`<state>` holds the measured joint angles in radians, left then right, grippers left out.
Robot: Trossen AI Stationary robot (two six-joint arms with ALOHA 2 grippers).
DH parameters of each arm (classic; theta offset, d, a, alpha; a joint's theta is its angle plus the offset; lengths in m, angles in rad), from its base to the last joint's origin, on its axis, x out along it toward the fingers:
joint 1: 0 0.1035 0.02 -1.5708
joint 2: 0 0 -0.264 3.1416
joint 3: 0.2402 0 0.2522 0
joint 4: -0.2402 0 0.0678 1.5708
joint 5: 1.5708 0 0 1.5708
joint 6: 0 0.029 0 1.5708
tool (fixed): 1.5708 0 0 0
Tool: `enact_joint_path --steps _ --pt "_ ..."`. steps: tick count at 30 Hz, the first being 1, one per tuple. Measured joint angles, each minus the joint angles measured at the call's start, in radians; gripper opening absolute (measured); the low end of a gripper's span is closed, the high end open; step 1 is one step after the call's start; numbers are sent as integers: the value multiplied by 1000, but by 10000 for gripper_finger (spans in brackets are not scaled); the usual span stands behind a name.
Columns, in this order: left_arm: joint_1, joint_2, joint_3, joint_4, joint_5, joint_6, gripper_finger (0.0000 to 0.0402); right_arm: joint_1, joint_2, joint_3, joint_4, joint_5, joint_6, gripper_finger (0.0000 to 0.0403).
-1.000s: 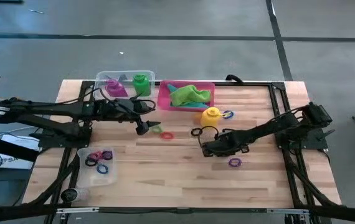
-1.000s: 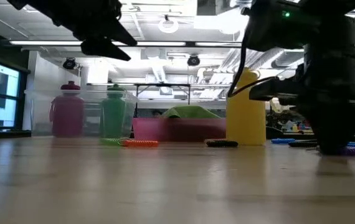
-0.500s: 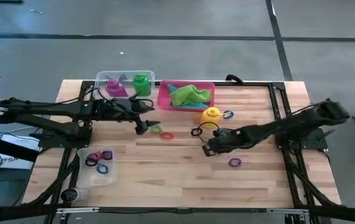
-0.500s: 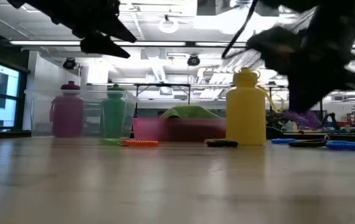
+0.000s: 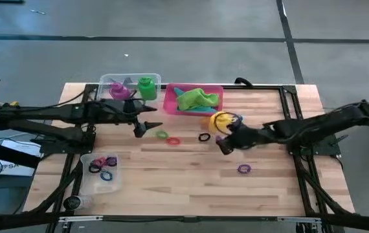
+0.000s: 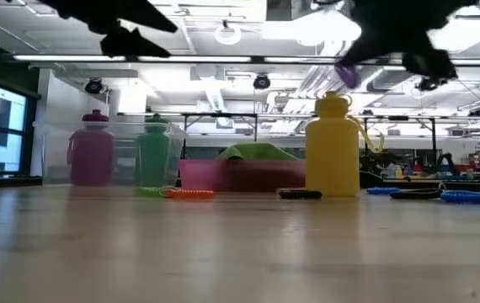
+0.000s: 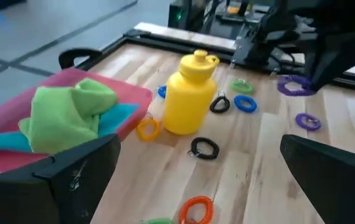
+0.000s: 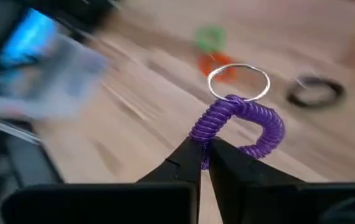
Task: Pick & Place Sports Items
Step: Put the purple spring keychain into the bottom transparent bin
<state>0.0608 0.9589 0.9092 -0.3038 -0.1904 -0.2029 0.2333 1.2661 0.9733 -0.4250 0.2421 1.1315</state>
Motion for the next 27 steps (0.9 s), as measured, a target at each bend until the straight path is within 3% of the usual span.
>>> enact_joint_path --steps 8,19,27 --pt "0 5 0 68 -1 73 360 -97 -5 0 334 -69 -113 0" --pt "0 62 0 239 -1 364 360 -158 32 2 575 -261 -25 0" --pt "0 161 0 416 179 399 360 -121 138 2 768 -367 71 0"
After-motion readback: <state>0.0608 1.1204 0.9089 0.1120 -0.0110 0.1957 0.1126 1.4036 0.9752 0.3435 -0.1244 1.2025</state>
